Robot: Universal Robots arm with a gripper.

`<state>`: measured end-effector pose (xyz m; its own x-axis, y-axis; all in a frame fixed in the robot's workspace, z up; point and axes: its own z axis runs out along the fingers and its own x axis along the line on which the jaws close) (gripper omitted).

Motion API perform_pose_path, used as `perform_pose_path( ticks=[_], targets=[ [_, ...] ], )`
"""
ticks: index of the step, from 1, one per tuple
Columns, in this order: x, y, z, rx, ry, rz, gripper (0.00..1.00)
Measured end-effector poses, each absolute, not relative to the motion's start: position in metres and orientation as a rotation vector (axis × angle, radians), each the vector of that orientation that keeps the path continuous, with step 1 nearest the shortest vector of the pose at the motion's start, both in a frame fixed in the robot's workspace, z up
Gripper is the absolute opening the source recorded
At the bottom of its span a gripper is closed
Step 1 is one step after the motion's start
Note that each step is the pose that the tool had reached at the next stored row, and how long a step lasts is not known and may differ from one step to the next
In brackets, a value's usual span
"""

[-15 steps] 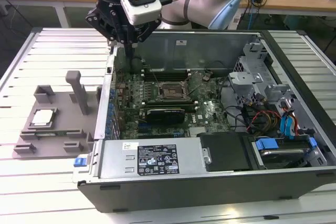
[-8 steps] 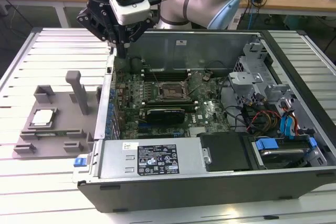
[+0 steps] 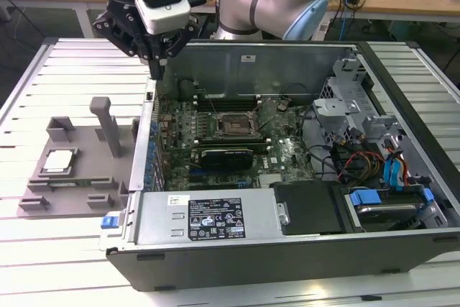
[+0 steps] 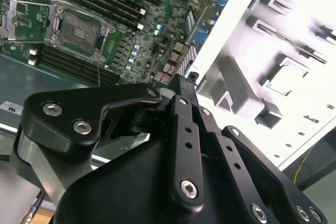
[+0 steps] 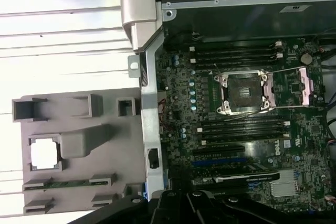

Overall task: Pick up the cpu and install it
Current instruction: 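Reach for the cpu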

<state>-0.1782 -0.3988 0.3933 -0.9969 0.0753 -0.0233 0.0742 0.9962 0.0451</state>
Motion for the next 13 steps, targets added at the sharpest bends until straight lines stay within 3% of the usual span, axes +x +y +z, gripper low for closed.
perform_pose_path(
  ticks=[13],
  targets=[
    [-0.202,-0.399,0.393,0.116,3.114,0.069,0.11]
  ],
)
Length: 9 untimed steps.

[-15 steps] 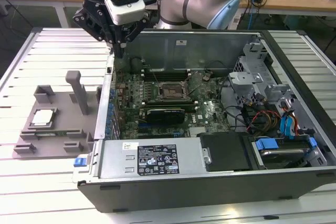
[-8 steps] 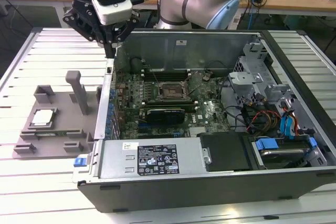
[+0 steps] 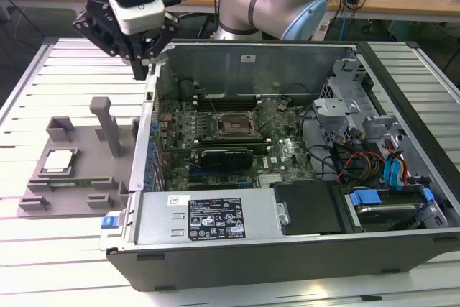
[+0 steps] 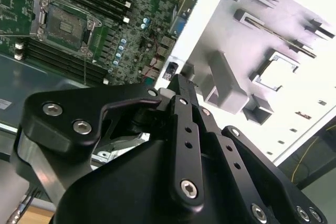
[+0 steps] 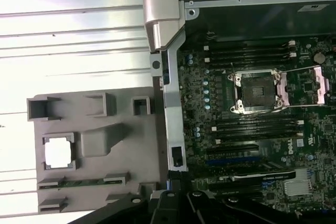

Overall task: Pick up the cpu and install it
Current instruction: 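Reach for the cpu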

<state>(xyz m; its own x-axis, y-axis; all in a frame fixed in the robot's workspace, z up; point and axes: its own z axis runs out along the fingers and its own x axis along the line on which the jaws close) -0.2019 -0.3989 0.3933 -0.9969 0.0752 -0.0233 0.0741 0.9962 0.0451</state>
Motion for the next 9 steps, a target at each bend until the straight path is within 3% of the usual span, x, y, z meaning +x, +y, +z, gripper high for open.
perform_pose_path(
  ticks=[9],
  targets=[
    [-0.213,-0.399,0.393,0.117,3.114,0.069,0.11]
  ],
)
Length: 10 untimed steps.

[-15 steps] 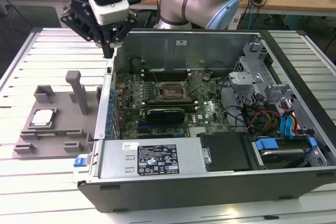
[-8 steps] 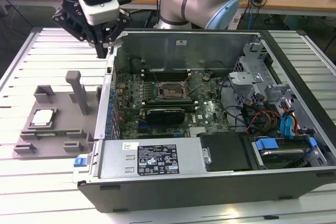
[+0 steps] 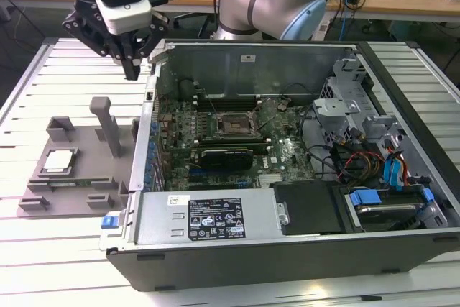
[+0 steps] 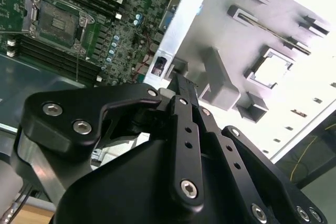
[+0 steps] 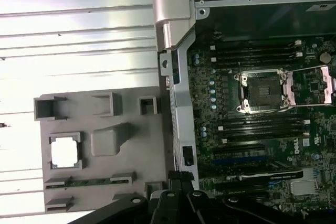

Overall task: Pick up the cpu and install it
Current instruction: 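Reach for the cpu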

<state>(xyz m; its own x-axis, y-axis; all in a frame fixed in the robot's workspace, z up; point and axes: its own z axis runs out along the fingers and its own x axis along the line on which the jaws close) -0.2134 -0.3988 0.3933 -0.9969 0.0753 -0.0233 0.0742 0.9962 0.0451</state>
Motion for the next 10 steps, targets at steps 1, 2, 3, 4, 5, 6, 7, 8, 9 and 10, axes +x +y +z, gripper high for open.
perform_pose_path(
  ticks=[1,2,3,4,5,6,7,8,9,10],
  targets=[
    [-0.215,-0.399,0.393,0.117,3.114,0.069,0.11],
    [-0.217,-0.399,0.393,0.117,3.114,0.069,0.11],
    [-0.218,-0.399,0.393,0.117,3.114,0.069,0.11],
    [-0.219,-0.399,0.393,0.117,3.114,0.069,0.11],
    [-0.221,-0.399,0.393,0.117,3.114,0.069,0.11],
    [-0.222,-0.399,0.393,0.117,3.114,0.069,0.11],
    [-0.224,-0.399,0.393,0.116,3.114,0.069,0.11],
    [-0.226,-0.399,0.393,0.117,3.114,0.069,0.11],
    [-0.229,-0.399,0.393,0.116,3.114,0.069,0.11],
    [-0.230,-0.399,0.393,0.117,3.114,0.069,0.11]
  ],
)
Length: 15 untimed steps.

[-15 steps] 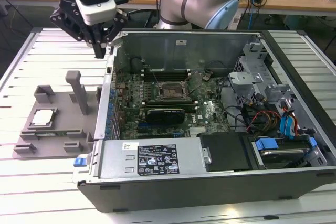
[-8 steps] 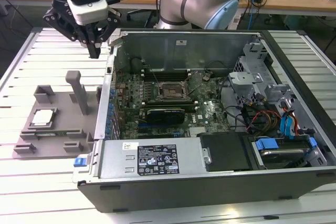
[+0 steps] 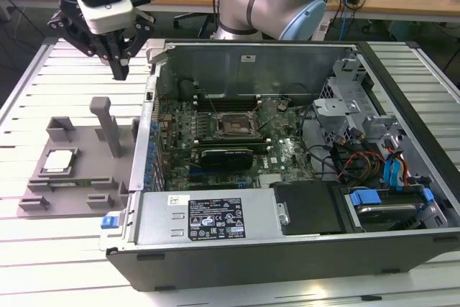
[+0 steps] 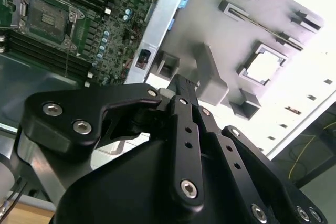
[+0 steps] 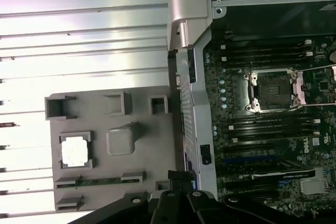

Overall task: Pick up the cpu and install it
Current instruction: 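Reach for the cpu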

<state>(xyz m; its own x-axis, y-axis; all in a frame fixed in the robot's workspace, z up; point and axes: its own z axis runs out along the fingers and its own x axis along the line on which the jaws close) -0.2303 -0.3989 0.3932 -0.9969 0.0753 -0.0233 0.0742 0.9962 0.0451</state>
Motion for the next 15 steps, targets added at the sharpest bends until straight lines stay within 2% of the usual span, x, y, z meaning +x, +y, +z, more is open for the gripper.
perform_pose_path(
  ticks=[15],
  targets=[
    [-0.258,-0.399,0.393,0.117,3.114,0.069,0.11]
  ],
)
